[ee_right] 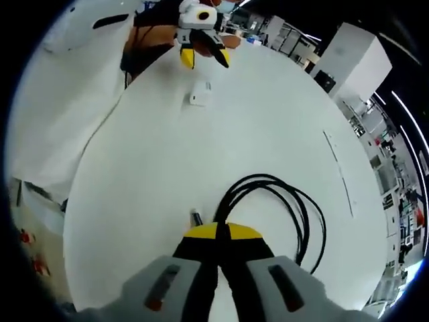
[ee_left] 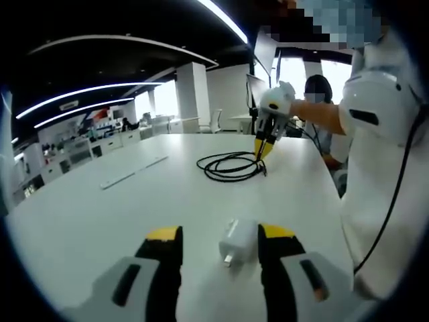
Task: Plug the desk Type‑C cable into the charger adapter.
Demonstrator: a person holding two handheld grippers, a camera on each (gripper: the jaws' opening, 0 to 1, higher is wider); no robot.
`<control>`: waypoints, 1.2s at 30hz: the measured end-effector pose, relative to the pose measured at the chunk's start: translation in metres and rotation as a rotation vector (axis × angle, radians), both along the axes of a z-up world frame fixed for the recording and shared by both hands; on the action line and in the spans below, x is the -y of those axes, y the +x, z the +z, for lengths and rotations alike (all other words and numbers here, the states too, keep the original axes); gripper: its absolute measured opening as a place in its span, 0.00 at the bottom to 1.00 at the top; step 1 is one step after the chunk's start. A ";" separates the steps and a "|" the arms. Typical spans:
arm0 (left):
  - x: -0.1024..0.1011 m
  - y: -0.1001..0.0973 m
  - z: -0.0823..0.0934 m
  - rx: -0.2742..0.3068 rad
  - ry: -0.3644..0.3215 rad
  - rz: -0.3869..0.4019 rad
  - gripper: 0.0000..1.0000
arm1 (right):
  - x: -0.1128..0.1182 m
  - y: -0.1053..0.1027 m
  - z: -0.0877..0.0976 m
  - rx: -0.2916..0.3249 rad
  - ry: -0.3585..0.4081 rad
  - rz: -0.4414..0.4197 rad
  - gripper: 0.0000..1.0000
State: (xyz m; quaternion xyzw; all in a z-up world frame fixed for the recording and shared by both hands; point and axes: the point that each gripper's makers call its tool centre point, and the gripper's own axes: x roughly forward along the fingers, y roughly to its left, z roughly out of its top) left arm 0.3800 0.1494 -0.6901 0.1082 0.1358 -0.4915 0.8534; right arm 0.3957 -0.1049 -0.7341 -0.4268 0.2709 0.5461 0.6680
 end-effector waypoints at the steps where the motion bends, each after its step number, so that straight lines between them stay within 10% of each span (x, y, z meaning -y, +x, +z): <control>1: 0.000 0.000 0.000 0.000 0.001 0.001 0.44 | 0.002 0.001 0.000 0.002 -0.002 -0.003 0.01; 21: 0.000 -0.001 0.000 0.002 0.001 0.004 0.44 | 0.014 0.004 -0.019 -0.030 -0.032 -0.030 0.06; 36: 0.001 0.000 0.000 0.000 0.002 0.000 0.44 | 0.004 -0.006 -0.001 -0.005 -0.022 0.005 0.08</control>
